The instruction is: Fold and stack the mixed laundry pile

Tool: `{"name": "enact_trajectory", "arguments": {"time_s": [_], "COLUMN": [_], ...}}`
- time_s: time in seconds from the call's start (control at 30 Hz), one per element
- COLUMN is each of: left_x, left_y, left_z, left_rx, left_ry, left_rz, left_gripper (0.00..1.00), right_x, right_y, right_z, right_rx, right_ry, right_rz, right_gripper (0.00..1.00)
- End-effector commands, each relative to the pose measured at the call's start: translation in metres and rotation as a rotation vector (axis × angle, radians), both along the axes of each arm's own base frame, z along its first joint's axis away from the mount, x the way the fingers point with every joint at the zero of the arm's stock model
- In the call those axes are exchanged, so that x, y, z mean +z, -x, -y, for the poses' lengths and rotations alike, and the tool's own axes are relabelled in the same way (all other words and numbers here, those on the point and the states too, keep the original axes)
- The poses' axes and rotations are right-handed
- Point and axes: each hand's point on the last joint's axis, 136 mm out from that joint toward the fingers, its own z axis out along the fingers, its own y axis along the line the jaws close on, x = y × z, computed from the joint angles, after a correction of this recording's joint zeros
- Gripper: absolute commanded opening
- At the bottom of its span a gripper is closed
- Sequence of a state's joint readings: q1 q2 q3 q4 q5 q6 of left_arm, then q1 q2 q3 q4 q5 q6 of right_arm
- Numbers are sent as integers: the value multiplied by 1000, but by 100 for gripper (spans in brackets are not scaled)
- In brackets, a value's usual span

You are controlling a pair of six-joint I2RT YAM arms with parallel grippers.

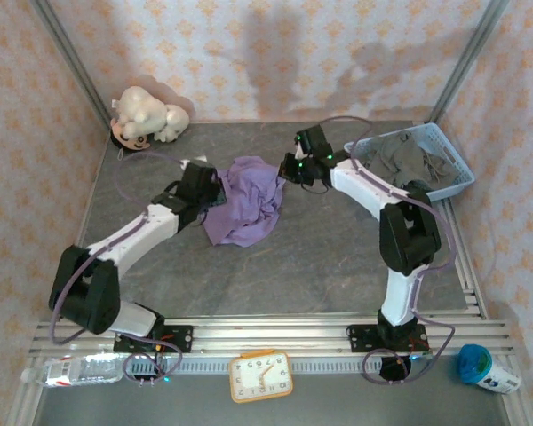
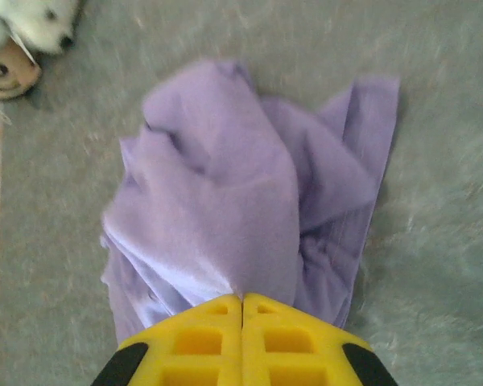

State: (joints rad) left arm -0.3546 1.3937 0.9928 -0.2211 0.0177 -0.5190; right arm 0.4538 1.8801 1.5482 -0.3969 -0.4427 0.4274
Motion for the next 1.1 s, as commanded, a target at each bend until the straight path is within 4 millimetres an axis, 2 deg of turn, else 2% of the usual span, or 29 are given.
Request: {"name": "enact_trajectory", "arguments": {"time_s": [0.0, 0.07, 0.13, 0.17, 0.23, 0.27, 0.37, 0.5, 0.6, 0.77, 0.87, 1.0, 1.03, 1.07], "left_x": [53, 64, 56, 46, 21, 8, -28, -68, -95, -129, -144, -150, -150, -148], "left_y": [-3, -4, -5, -5, -4, -3, 4, 22, 33, 45, 46, 40, 39, 38], "left_z": [-19, -18, -9, -2, 11, 18, 42, 65, 63, 37, 25, 22, 22, 21], "left_rx": [29, 12, -22, -45, -85, -99, -152, -205, -180, -100, -67, -45, -44, -41], "left_ry": [-72, -74, -48, -22, 20, 38, 83, 52, 15, -107, -180, -211, -213, -215], "left_rz": [118, 148, 124, 100, 41, 10, -66, -154, -219, -303, -338, -347, -344, -339], "left_gripper": [0, 0, 0, 11, 49, 59, 69, 74, 74, 72, 67, 41, 31, 17], "right_x": [61, 69, 66, 62, 50, 44, 29, 17, 12, 6, 4, 2, 2, 3], "right_y": [-7, -9, -9, -9, -9, -8, -7, -8, -10, -7, -5, -3, -3, -2], "right_z": [27, 31, 31, 31, 32, 33, 33, 39, 47, 54, 58, 61, 62, 63], "right_rx": [-30, -36, -30, -28, -25, -28, -33, -63, -87, -103, -111, -116, -116, -116], "right_ry": [103, 124, 133, 140, 154, 161, 169, 192, 200, 194, 195, 194, 196, 198], "right_rz": [151, 174, 169, 161, 140, 126, 96, 70, 58, 42, 37, 29, 30, 31], "right_gripper": [0, 0, 0, 0, 0, 0, 0, 0, 0, 0, 0, 0, 0, 0]}}
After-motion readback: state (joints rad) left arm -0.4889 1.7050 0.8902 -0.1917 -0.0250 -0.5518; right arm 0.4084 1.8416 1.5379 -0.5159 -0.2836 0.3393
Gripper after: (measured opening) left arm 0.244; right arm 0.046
